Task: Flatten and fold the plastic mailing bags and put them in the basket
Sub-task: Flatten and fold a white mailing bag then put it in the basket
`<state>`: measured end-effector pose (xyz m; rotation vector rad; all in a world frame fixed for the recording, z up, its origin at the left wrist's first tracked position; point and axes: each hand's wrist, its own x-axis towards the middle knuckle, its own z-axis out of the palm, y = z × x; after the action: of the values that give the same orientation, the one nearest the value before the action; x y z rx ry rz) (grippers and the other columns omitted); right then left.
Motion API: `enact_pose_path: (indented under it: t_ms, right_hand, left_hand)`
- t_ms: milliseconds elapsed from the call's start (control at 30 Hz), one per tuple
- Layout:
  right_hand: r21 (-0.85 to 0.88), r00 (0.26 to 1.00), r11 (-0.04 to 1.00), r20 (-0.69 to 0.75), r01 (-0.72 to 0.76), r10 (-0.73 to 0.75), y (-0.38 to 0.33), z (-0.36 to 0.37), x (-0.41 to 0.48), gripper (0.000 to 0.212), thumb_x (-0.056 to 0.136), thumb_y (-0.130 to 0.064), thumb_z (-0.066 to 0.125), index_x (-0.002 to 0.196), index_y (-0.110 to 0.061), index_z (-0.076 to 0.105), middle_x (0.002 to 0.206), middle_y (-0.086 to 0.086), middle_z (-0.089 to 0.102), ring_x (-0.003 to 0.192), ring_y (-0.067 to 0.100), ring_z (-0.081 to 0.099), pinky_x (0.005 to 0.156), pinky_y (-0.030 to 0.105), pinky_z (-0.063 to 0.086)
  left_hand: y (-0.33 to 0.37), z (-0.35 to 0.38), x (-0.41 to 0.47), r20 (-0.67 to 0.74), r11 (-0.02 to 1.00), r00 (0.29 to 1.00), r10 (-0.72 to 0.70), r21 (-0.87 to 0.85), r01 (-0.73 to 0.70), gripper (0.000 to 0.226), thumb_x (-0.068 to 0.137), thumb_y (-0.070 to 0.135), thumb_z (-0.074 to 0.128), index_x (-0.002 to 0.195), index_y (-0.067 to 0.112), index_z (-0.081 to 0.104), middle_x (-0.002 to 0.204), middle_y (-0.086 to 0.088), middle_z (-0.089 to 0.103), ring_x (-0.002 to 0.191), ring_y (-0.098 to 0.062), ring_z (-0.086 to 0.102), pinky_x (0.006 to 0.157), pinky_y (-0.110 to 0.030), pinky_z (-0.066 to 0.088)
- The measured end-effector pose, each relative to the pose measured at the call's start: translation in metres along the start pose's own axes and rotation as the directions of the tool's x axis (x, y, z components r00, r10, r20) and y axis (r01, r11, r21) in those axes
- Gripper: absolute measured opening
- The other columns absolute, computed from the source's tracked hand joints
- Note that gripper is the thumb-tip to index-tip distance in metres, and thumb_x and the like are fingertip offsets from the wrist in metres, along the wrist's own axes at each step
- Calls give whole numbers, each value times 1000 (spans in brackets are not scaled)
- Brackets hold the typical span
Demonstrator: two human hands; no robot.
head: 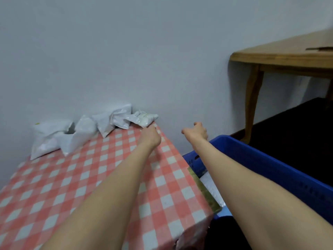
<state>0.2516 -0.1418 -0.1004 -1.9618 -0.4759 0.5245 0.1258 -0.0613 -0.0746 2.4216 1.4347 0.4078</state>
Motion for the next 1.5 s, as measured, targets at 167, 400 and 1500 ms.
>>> enact_pose_path:
  t_ms: [167,400,1500]
  right_hand:
    - [-46,990,995,117,89,-83,-36,43,-41,66,85,-28,60,145,-16,35,146,11,37,132,32,38,104,41,39]
    - [-51,964,983,211,174,-160,-70,103,-82,63,77,-30,62,137,-20,45,138,10,46,126,32,45,102,40,42]
    - [224,652,950,691,217,-312,-152,375,-59,14,96,-26,43,105,-24,53,100,-5,45,102,18,41,84,30,40]
  left_hand:
    - [-54,-35,-15,-75,999,997,-35,-8,34,39,91,4,38,127,3,52,134,-18,52,119,-35,52,93,-39,42]
    - [-119,-58,-19,-94,989,985,-148,-34,146,42,90,14,46,131,5,49,138,-12,49,123,-31,50,98,-38,44]
    - [-320,-113,115,-186,587,704,-685,-714,383,72,86,36,60,142,3,29,141,-13,42,126,-32,45,98,-36,39]
